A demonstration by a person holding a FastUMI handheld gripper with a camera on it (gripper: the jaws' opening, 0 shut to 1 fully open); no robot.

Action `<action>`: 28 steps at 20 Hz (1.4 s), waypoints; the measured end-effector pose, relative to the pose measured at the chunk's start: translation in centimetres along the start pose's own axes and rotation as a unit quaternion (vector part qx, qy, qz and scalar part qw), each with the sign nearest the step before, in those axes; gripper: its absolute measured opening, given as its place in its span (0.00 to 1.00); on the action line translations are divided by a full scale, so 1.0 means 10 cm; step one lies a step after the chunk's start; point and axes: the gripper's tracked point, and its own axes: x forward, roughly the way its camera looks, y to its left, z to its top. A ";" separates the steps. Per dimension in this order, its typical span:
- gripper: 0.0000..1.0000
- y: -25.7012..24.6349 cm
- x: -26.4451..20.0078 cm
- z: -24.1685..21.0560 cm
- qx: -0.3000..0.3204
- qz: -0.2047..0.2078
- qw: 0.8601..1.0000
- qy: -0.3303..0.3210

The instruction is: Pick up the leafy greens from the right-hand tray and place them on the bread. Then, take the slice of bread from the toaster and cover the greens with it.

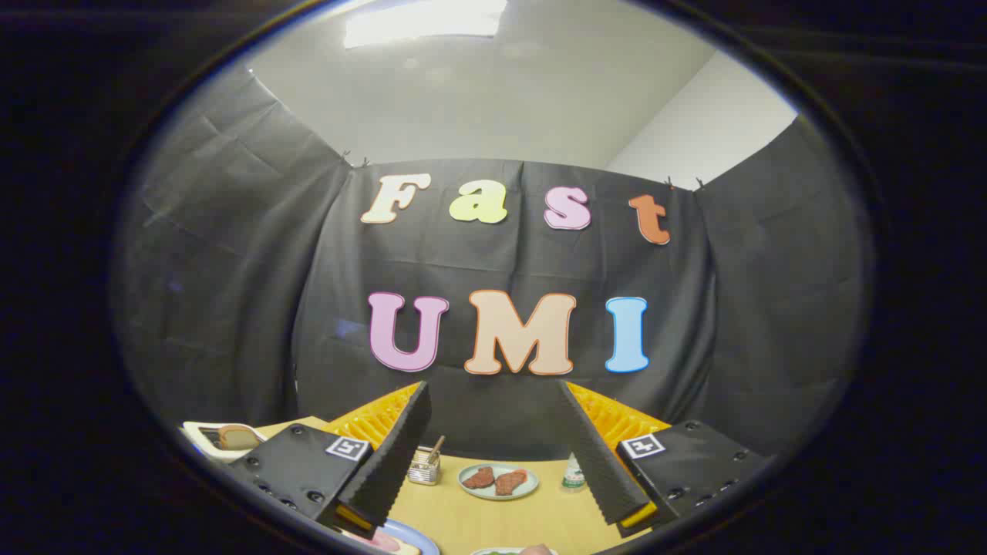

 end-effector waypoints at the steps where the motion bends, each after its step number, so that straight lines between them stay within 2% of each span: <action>1: 1.00 0.00 0.02 0.00 0.001 0.000 1.000 0.001; 10: 1.00 -0.22 0.07 -0.13 0.012 -0.018 1.000 0.019; 22: 1.00 -0.39 0.11 -0.21 0.010 -0.020 1.000 0.019; 28: 1.00 -0.40 0.11 -0.27 0.018 0.001 1.000 0.025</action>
